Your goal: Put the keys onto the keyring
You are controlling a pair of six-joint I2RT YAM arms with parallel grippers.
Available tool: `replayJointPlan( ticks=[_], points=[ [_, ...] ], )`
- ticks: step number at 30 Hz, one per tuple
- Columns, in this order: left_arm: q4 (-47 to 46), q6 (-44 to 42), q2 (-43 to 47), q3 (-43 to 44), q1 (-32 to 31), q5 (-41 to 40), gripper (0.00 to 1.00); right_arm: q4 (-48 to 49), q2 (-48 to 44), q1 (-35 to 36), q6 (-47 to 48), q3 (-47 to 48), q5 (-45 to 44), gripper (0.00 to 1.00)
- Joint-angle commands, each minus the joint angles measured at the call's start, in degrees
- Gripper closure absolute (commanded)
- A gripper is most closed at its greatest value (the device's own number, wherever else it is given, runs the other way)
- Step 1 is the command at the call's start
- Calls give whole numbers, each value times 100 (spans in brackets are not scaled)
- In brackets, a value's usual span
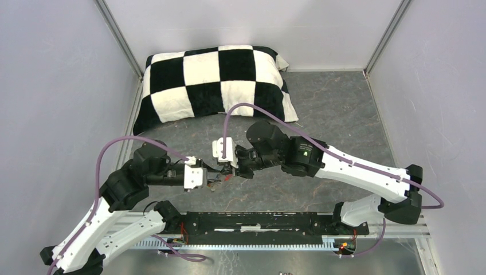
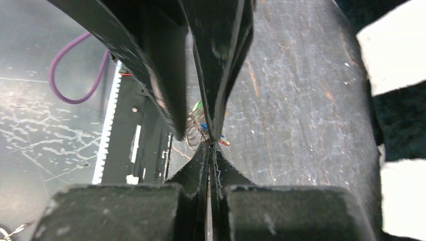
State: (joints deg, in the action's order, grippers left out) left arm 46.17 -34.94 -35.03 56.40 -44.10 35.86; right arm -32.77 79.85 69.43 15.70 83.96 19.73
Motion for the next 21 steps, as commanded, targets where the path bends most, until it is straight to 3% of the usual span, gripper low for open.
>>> replayJointPlan(
  ticks=[1,12,21],
  points=[
    [-243,-71,185,277,-11,499,60,991,-595,-42,-114,-520,-238,100],
    [57,-1087,273,362,-10,297,60,3163,-1438,-279,-1088,-2073,638,100],
    [205,-787,208,427,-10,447,59,4867,-1738,-293,-1885,-2971,574,100]
  ],
)
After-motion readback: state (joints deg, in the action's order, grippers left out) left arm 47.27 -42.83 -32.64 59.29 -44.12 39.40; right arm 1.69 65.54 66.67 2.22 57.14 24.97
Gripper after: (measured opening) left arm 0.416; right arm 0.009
